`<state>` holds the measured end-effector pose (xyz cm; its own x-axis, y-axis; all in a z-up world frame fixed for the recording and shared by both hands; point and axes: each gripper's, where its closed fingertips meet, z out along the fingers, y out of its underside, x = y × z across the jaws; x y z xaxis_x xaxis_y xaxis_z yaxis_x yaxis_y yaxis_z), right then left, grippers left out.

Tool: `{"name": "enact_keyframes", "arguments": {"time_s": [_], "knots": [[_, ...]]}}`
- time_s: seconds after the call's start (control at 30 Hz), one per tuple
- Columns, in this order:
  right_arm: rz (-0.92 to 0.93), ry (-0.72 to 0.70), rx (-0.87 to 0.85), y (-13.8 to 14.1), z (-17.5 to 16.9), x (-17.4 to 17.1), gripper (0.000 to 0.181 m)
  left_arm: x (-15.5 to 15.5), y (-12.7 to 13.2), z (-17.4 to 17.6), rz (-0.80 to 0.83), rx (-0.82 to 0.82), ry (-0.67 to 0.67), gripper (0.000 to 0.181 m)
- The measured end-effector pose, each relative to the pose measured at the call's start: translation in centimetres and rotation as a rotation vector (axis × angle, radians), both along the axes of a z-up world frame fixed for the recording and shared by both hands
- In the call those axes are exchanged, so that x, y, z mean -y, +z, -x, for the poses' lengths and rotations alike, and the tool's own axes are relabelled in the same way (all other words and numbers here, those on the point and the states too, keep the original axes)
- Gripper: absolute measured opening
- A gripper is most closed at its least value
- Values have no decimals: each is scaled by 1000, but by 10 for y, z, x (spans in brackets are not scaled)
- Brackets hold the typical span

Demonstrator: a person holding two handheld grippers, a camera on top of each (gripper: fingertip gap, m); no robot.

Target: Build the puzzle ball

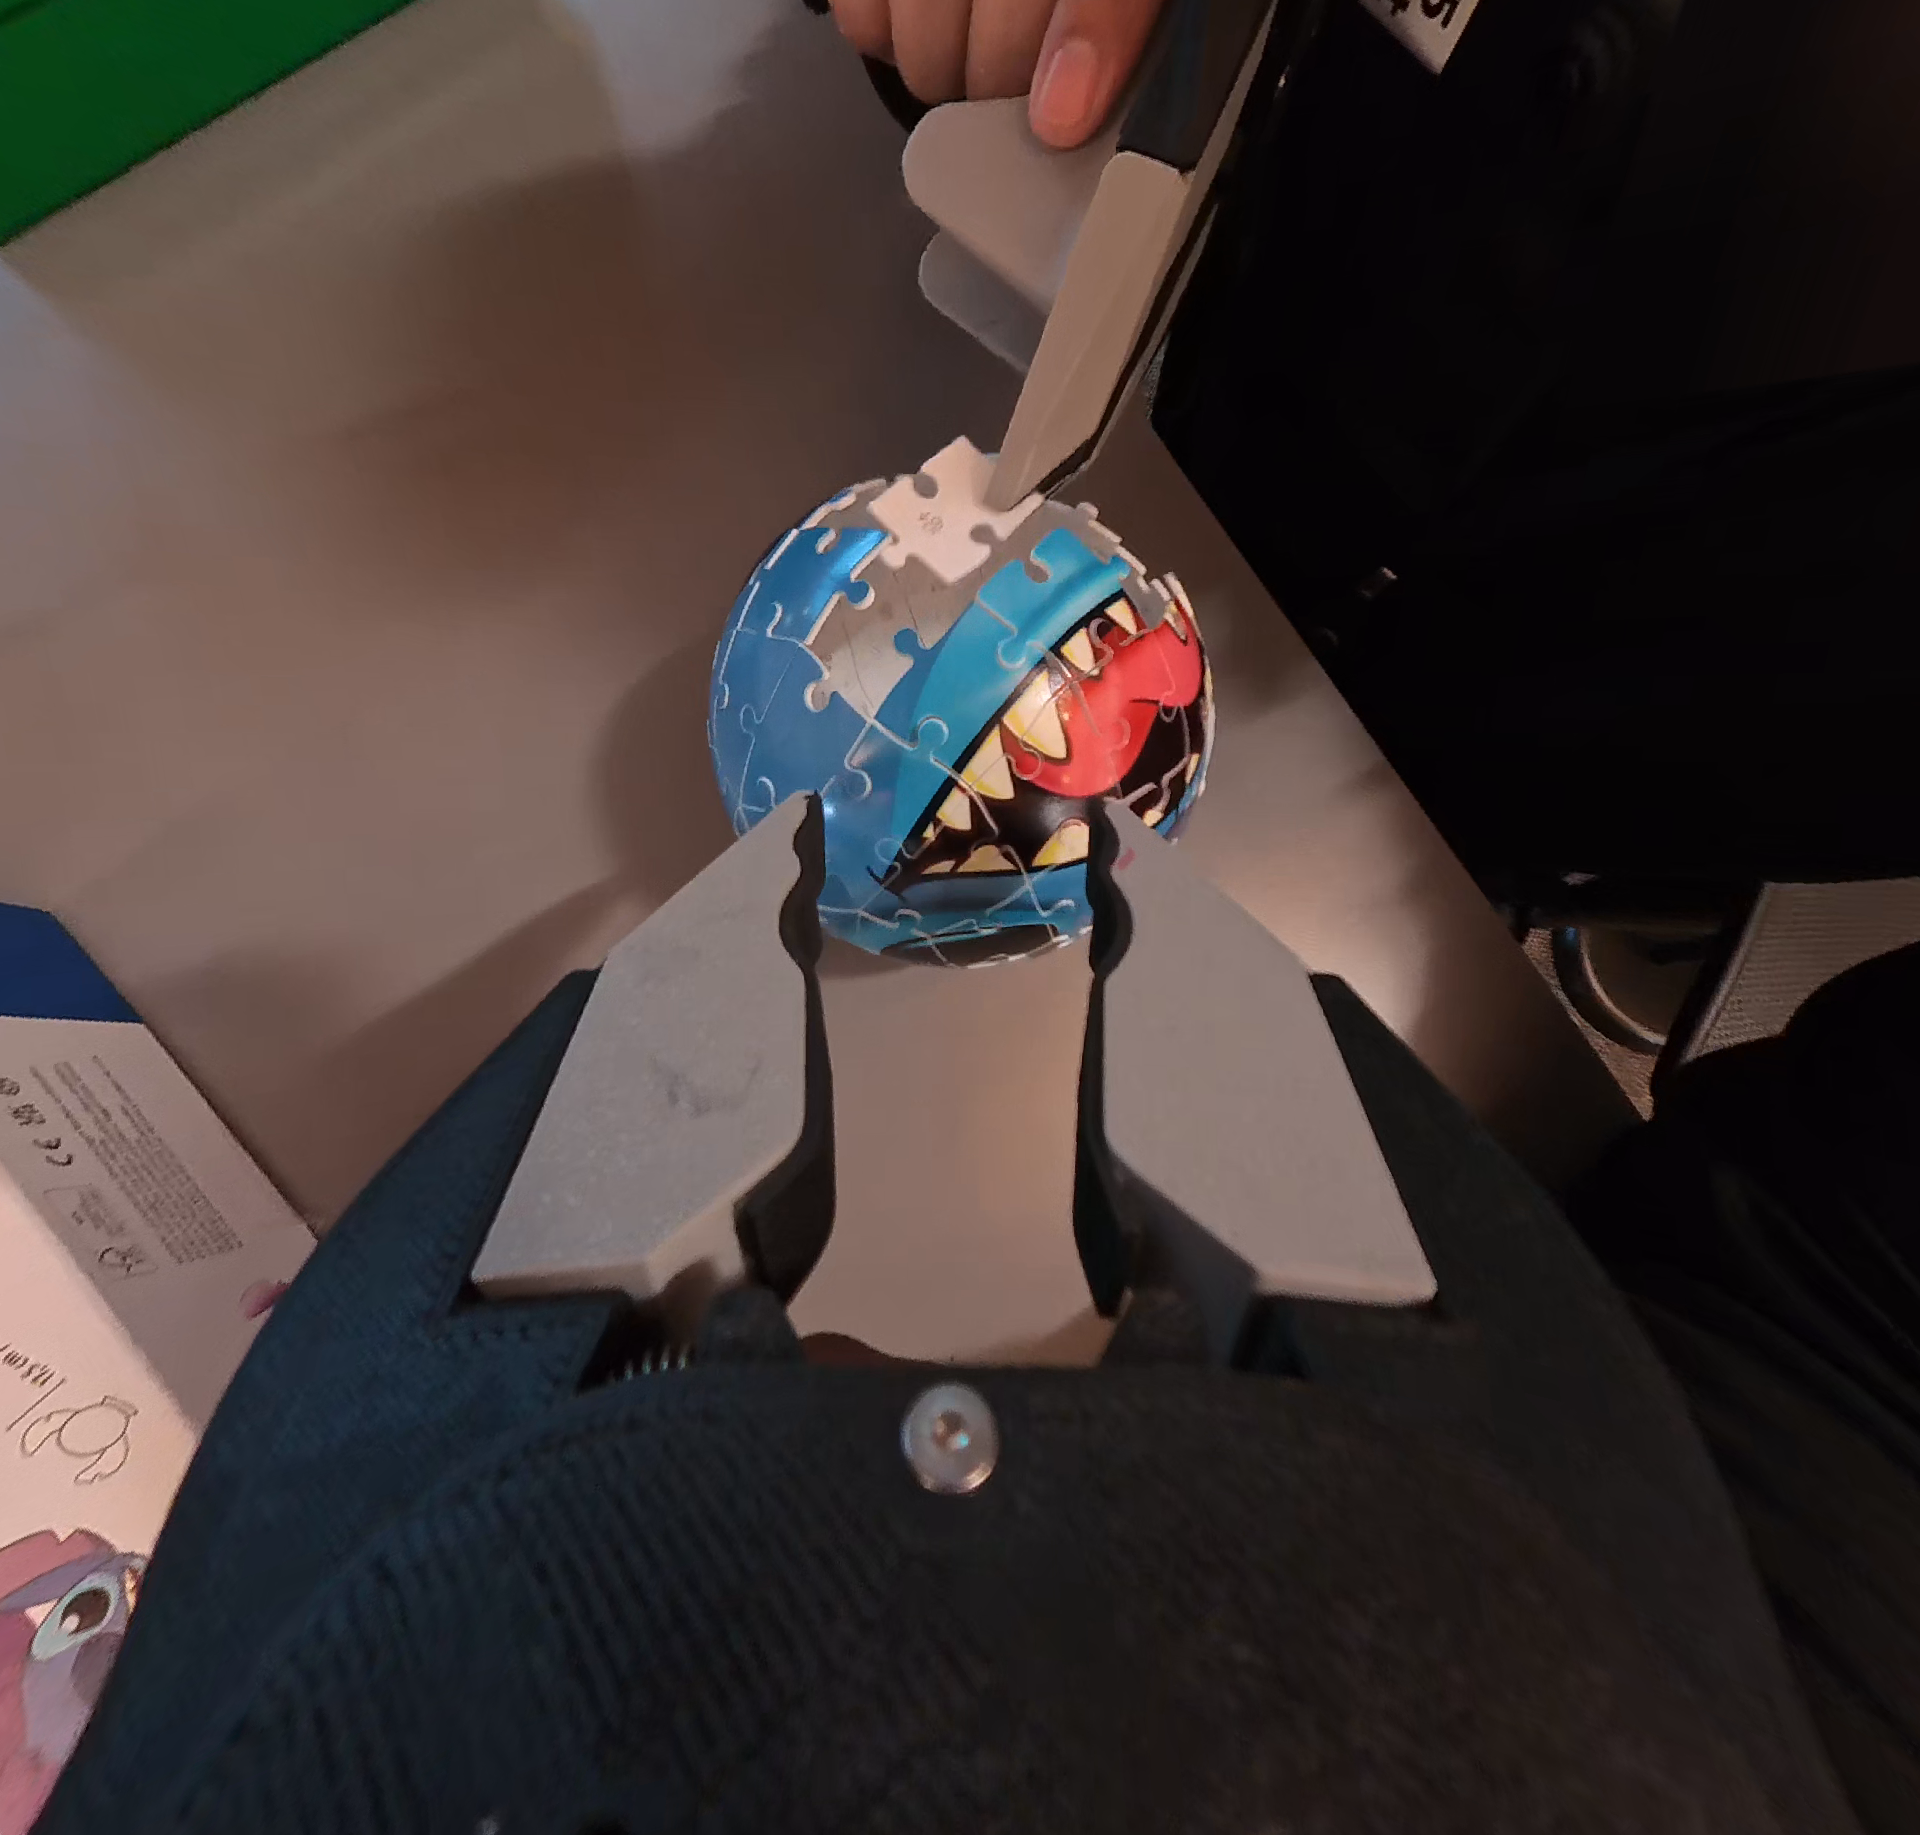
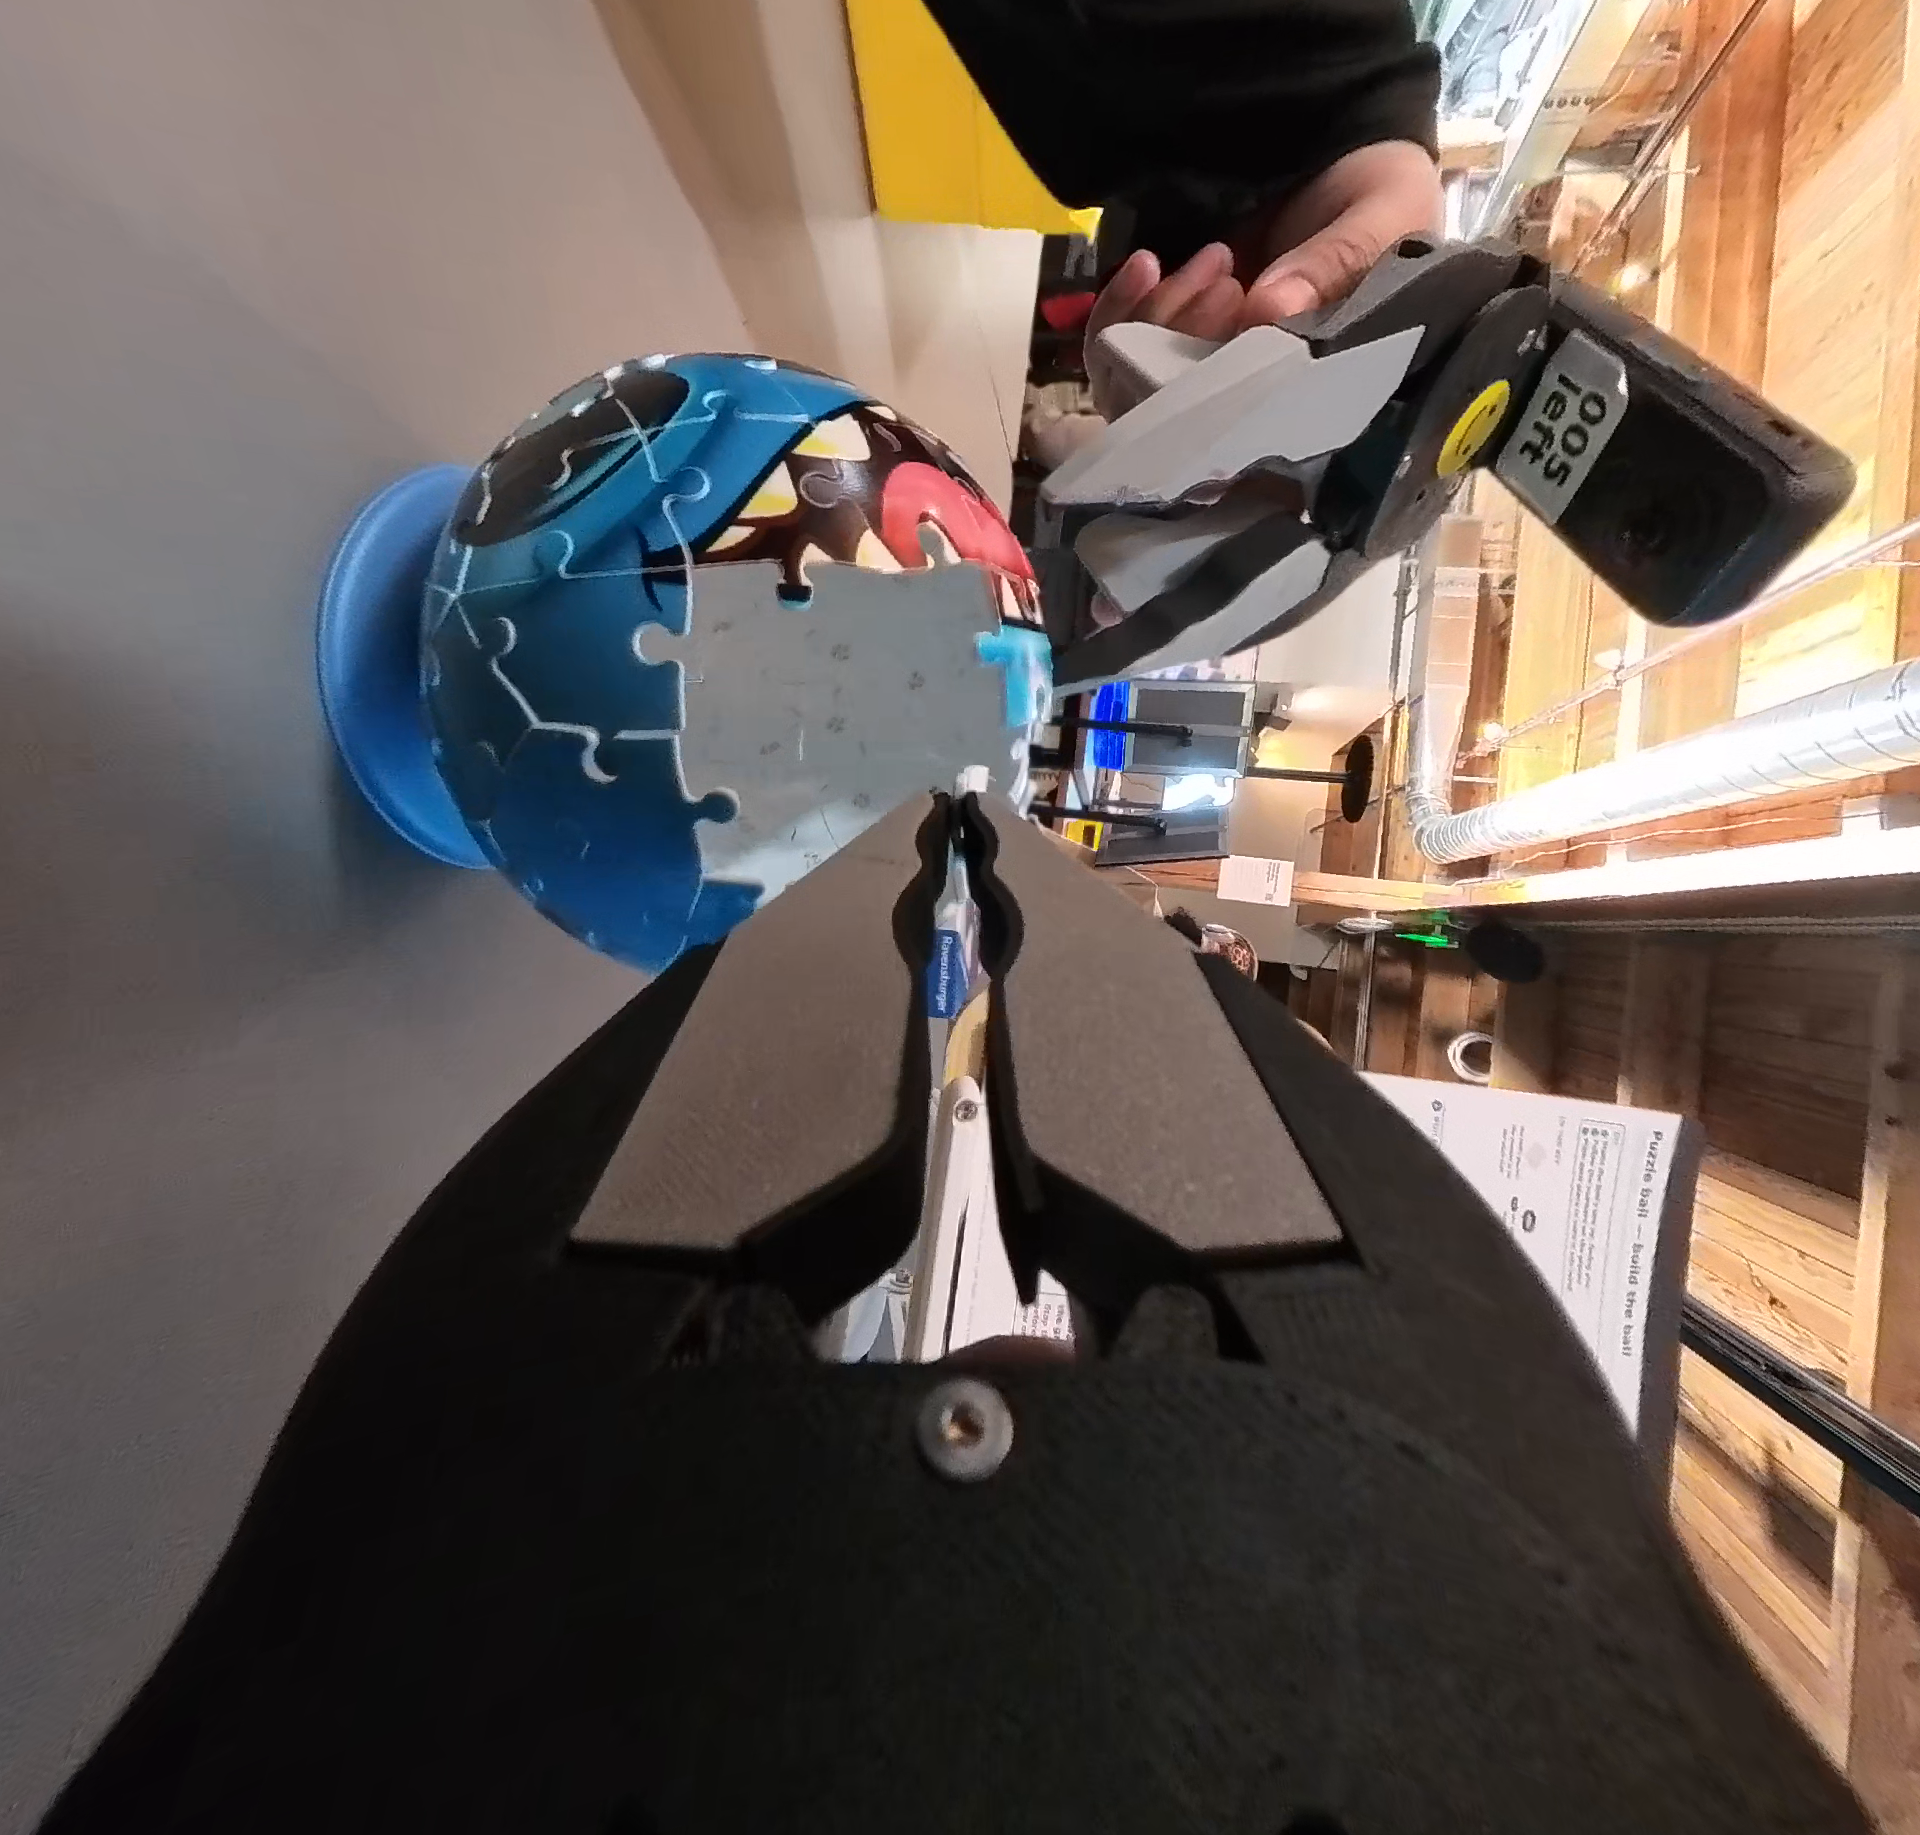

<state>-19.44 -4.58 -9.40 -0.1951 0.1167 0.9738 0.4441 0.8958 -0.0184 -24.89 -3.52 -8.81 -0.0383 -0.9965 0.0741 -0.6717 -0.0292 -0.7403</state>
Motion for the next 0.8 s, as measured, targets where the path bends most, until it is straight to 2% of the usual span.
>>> {"name": "enact_keyframes", "arguments": {"time_s": [0.2,0.3,0.37,0.47,0.53,0.6,0.7,0.8], "knots": [[7,23,-23,5,-4,8,0,1,3,1,-15,2,12,48],[62,52,-117,21,-7,16,0,-2,11,1,-63,27,30,45],[187,65,-231,41,-11,19,0,-3,22,-2,-113,63,34,41],[547,47,-488,77,-19,6,0,-19,42,-12,-306,97,97,39],[859,52,-661,99,-27,-11,0,-36,59,-23,-516,112,166,43],[1201,97,-802,115,-34,-29,0,-41,74,-38,-710,128,175,42],[1702,215,-958,129,-47,-61,0,-51,90,-56,-1016,88,200,41],[2051,301,-1019,127,-50,-83,0,-56,107,-68,-1318,51,227,40]]}}
